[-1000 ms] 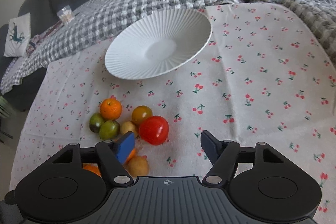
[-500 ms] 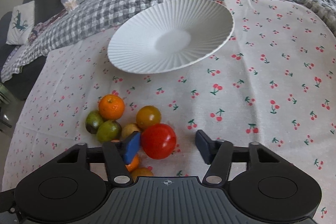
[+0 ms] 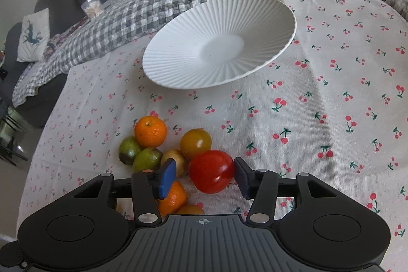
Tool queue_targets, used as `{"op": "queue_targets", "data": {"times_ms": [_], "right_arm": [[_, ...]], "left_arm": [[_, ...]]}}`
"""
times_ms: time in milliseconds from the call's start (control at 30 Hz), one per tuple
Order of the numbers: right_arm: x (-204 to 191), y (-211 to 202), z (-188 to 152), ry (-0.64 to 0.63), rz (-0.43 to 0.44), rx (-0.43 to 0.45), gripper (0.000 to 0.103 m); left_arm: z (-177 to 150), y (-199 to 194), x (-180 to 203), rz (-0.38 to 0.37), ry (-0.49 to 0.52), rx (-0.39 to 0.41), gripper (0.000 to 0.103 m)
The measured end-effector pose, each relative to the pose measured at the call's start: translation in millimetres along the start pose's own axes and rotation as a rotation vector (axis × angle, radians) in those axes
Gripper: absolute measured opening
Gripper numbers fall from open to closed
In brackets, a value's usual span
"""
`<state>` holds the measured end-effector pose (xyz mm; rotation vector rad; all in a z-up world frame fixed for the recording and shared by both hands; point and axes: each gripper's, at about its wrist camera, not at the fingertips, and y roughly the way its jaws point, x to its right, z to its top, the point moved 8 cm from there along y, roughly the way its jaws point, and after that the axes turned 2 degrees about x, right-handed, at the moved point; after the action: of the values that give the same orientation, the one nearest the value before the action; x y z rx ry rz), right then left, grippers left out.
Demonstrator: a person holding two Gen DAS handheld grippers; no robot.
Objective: Organize fruits
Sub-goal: 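Grasp the large orange with the left tool while the right tool grasps the red tomato, then carry the orange and tomato over the white bowl and open both tools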
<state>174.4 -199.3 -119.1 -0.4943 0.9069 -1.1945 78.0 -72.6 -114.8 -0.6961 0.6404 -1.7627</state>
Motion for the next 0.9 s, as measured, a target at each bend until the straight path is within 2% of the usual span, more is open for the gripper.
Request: {"op": "queue_targets", "data": {"times_ms": [67,500,767,900], "right_arm": [[1.7,-0.8,1.0,0.020,0.010,0.000,0.037],[-2.1,-17.8,5.8,0.033,0.001,0.027,0.036],[16.1,-52.4,28.7,0.074,-0.029,0.135,0.036],[23.0,-58.9,38.4,0.094,-0.036,0.160,0.036]], "left_arm": [[0.7,-1.2,-0.2,-0.002,-0.002,0.002,0.039],[12.3,-17.9,-2.0,-0.034,-0.023,0.043,0.038],[44.7,-28.2,-24.0,-0.023,-0.061,0.098,0.038],[68.4,-24.1,-34.2,-0.004,-0.066,0.109,0.038]]}}
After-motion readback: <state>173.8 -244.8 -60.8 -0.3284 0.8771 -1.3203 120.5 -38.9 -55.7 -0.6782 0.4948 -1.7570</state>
